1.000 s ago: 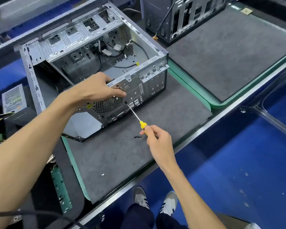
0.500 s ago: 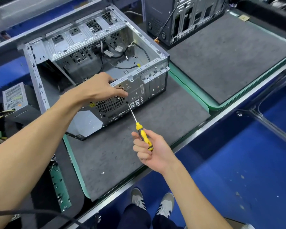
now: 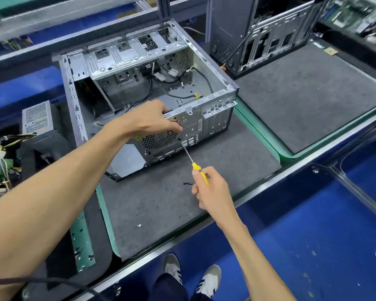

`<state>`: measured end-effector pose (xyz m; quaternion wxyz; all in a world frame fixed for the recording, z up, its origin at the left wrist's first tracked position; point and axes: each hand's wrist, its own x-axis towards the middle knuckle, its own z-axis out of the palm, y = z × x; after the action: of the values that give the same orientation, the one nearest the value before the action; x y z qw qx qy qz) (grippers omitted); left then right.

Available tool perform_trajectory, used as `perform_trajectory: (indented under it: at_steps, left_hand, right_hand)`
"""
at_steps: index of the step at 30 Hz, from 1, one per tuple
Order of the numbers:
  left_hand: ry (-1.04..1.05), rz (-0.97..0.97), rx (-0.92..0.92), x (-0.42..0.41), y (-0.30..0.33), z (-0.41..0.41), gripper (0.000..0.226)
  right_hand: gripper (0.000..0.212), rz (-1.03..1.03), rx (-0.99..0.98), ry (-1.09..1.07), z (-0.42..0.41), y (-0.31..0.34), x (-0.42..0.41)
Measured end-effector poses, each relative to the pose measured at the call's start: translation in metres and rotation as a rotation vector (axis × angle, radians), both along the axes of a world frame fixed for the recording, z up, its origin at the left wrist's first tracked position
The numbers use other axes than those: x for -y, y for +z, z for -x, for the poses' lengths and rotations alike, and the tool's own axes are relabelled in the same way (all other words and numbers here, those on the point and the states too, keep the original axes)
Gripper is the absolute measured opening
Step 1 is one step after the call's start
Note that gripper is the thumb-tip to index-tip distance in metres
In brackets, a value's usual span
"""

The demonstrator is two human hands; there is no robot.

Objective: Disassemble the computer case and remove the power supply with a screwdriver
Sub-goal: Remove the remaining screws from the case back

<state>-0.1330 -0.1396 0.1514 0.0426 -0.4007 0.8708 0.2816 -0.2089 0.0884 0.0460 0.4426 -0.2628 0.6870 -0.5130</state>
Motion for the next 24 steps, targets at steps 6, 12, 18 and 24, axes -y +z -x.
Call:
perform_trajectory:
  at_steps: [6,12,18,24]
  left_hand:
    - [0.0,-0.02,-0.023,0.001,-0.002,0.0,0.046]
    - [-0.002,-0.04,-0.028,0.002,-0.002,0.0,0.045]
    - [0.002,-0.024,-0.037,0.001,-0.002,0.001,0.041]
    - [0.008,-0.018,-0.033,0.0,-0.001,0.0,0.046]
  right_hand:
    - [0.036,-0.032,1.159,0.093,0.016,0.012,0.005]
    - [0.034,0.034,0.764,0.025,0.017,0.003,0.0]
    - [0.033,0.029,-0.434,0.039,0.011,-0.001,-0.005]
    - [0.045,-0.089,0.812,-0.07,0.016,0.011,0.004]
